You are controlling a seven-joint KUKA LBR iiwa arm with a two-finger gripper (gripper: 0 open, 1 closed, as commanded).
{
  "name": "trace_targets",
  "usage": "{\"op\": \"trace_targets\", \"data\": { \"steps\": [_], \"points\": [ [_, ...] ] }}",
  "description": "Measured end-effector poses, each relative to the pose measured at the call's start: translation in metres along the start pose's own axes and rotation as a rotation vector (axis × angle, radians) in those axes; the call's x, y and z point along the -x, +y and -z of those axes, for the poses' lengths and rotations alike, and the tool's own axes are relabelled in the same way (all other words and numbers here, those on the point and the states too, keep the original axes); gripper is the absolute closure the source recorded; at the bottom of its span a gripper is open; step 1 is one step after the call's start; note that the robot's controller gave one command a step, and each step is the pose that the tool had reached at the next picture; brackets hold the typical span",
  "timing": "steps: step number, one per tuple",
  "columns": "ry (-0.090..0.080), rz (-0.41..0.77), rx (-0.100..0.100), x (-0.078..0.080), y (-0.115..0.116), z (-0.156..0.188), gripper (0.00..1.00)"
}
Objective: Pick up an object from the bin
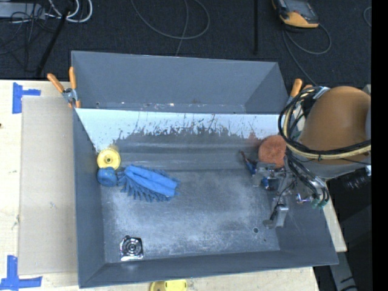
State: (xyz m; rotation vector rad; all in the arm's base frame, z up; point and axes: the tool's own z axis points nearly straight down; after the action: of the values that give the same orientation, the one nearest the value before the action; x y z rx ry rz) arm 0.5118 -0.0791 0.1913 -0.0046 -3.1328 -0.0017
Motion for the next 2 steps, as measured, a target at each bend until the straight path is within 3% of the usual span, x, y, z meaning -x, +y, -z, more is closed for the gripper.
{"op": "trace_targets", "data": {
  "steps": [1, 2],
  "points": [
    [-0.008, 0.002, -0.001, 0.002, 0.000, 0.004, 0.00],
    [-0.019, -0.036, -0.001, 0.047, 0.021, -0.048, 0.00]
  ]
}}
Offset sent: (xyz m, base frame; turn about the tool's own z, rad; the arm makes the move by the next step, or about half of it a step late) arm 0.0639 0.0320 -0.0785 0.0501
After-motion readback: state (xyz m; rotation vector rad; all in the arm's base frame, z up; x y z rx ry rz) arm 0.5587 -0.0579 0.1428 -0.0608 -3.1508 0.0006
